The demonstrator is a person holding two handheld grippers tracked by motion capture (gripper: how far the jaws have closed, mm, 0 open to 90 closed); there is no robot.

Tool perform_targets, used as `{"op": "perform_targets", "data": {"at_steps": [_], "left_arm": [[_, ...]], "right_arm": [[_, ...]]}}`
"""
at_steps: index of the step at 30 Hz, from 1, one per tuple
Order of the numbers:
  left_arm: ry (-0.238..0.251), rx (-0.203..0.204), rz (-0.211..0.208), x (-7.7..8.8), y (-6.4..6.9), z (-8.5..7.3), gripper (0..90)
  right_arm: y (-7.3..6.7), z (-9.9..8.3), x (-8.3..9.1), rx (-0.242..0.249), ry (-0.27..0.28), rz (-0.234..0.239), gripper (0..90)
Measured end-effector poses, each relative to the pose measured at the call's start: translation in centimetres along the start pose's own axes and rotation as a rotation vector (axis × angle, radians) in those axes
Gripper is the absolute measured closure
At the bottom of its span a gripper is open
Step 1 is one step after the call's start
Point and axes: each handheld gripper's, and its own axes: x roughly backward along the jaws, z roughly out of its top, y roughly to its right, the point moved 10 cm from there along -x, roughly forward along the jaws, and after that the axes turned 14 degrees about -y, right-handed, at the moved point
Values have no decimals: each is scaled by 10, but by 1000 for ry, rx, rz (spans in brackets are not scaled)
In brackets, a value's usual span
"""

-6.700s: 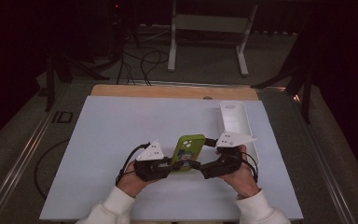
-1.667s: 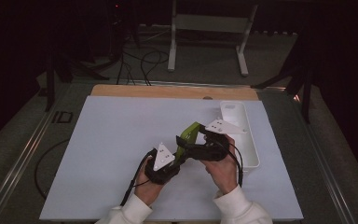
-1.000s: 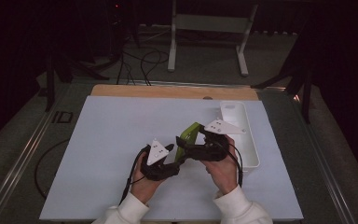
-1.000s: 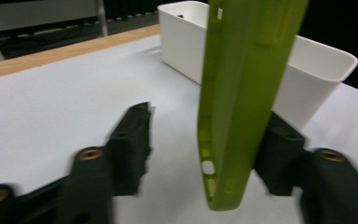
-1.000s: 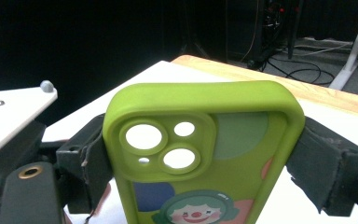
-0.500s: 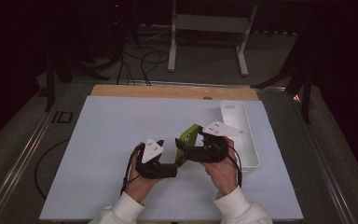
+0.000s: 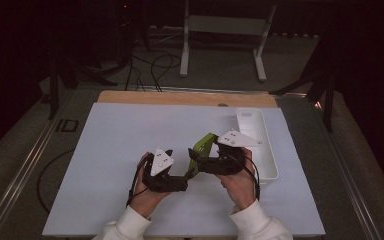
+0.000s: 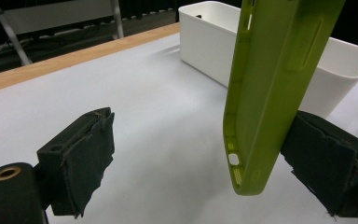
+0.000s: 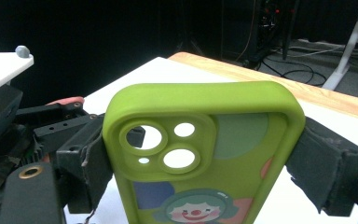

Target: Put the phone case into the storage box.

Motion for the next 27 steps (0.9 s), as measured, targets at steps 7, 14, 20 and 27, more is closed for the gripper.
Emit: {"op": "perform_targets", "data": {"at_steps": [7,14,20,27], "left_arm": [[7,-6,-5,6,-1,-2,98],[10,8,27,12,-14,-4,111],[14,12,48,20,-23,-7,110],[16,27,72,29,-36,-12,104]], "right_arm": [[5,2,2,-9,11,-22,158],[10,2,5,-18,13,-38,158],[11,2,5,-16,11,-43,158],[12,3,6,-13,12,-49,158]]}}
